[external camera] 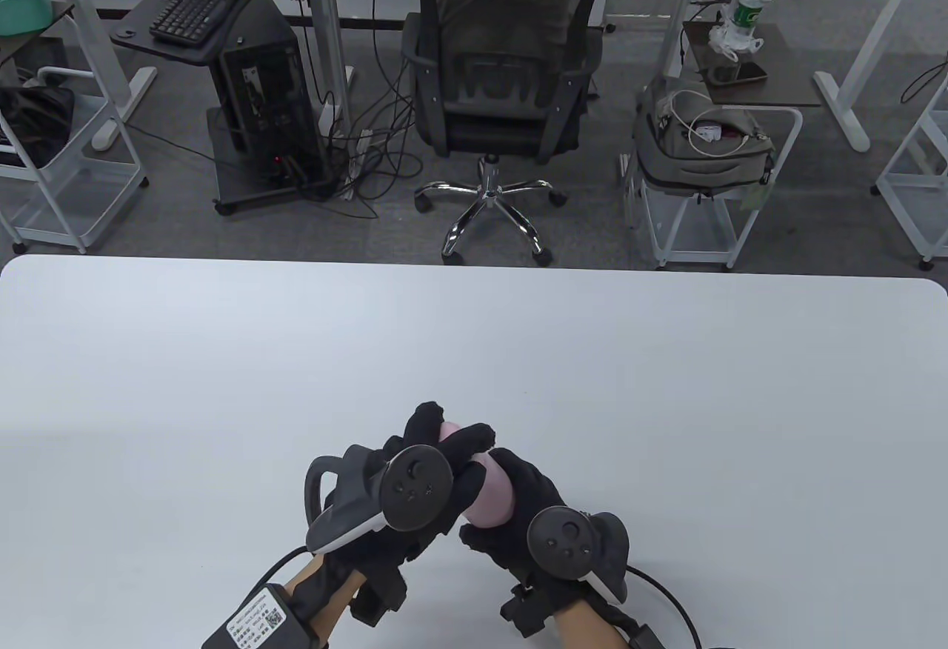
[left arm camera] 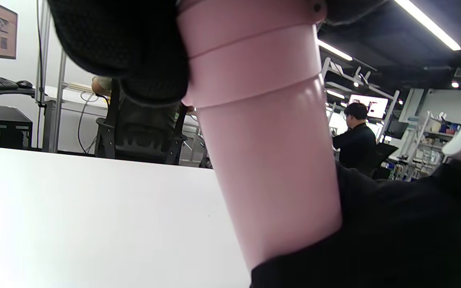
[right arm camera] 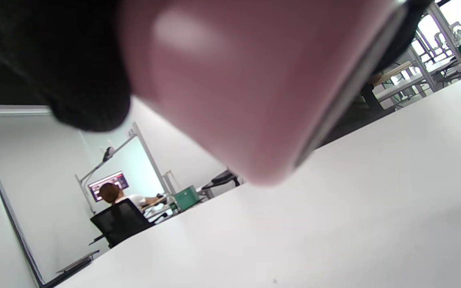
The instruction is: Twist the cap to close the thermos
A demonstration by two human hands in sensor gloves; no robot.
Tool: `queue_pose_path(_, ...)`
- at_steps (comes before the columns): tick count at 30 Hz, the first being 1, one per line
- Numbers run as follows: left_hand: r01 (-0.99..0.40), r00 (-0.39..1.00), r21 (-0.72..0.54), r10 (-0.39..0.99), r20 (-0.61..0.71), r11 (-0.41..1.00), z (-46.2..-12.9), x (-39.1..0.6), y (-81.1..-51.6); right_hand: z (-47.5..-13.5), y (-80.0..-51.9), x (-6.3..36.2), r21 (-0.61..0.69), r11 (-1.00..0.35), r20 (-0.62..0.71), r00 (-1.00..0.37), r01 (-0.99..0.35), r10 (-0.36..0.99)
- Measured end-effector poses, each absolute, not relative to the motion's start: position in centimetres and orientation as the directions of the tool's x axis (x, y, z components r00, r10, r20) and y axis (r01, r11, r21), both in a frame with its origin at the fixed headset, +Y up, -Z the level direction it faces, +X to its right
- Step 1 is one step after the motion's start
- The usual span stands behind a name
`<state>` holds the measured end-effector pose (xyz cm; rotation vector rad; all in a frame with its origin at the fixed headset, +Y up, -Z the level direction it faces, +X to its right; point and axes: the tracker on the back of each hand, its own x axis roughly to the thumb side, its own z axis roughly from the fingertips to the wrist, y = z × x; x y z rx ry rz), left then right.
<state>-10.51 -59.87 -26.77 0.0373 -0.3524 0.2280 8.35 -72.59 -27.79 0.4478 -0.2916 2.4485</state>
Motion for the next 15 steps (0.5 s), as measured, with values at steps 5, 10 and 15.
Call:
queue_pose_path(5, -0.454, 0.789, -0.045, 0.425, 0.443, 0.89, -26.8, -12.4, -61.3, -28.0, -72.0, 9.8, -0.179, -0.729, 0.359, -0.734, -0.66, 0.576)
queue_pose_path(10, -0.527, 0.791, 0.005, 0.488, 0.369, 0.85, -27.2, -15.4, -62.8, -30.3, -71.4, 14.7, -0.262, -0.595, 0.243, -0.648, -0.76, 0.722)
queue_pose_path(15, -0.535, 0.808, -0.019, 0.518, 0.28, 0.845, -27.5, -18.2, -64.7, -35.6, -72.3, 23.9, -0.349, -0.621, 0.046, -0.674, -0.702, 0.737)
